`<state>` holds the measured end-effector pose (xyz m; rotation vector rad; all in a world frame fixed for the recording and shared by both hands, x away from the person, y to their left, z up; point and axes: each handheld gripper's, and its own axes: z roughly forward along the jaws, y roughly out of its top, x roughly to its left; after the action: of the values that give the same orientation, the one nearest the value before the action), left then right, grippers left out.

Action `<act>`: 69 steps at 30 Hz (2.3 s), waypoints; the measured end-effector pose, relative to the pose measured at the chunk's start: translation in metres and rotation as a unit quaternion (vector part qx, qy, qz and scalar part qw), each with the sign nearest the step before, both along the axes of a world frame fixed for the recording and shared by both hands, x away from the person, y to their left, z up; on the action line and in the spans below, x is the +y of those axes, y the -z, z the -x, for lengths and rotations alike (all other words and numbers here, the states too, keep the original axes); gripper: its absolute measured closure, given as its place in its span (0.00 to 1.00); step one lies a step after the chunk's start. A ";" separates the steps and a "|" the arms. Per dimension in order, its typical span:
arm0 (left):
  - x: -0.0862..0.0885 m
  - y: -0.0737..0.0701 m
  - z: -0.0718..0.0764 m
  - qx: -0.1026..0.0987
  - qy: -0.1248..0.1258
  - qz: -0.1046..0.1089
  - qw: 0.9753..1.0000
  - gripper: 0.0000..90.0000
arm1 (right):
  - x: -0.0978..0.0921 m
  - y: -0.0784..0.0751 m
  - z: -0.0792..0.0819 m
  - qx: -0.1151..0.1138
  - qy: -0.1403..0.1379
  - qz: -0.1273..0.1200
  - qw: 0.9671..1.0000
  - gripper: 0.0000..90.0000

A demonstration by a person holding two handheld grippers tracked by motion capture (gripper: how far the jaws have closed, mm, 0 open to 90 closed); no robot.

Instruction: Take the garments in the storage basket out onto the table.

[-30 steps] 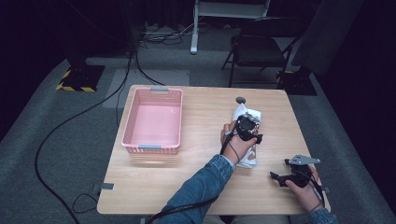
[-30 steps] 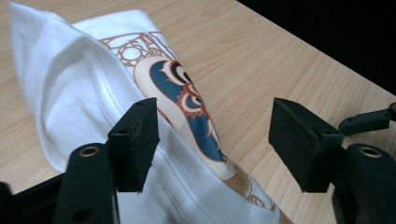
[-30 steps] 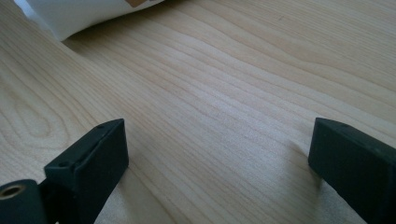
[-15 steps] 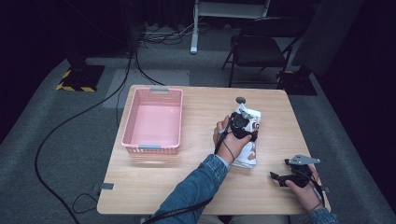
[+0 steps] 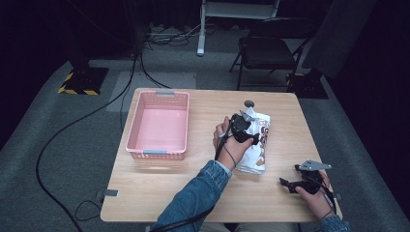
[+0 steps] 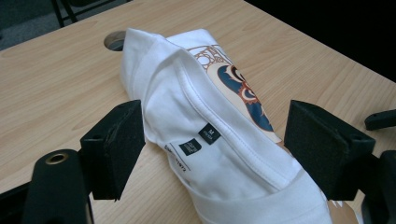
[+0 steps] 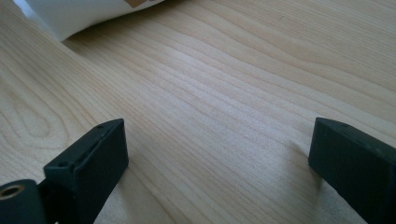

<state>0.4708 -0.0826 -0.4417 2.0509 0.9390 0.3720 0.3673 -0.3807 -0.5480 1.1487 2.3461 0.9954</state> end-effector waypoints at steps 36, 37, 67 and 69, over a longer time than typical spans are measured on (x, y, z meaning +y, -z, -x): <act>0.079 -0.031 0.021 -0.023 -0.046 0.004 0.999 0.23 | 0.000 0.000 -0.001 0.000 -0.004 0.001 1.000 0.04; 0.081 -0.031 0.022 -0.024 -0.047 0.005 0.999 0.23 | 0.000 0.000 -0.001 0.000 -0.004 0.001 1.000 0.04; 0.140 -0.044 0.041 -0.044 -0.069 0.003 0.997 0.23 | 0.000 0.000 -0.001 0.000 -0.004 0.001 1.000 0.04; 0.143 -0.044 0.042 -0.045 -0.068 0.003 0.997 0.23 | 0.000 0.000 -0.001 0.000 -0.004 0.001 1.000 0.04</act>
<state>0.4288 0.0600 -0.3973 1.9534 1.0255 0.5281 0.3685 -0.3810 -0.5480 1.1405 2.3533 0.9944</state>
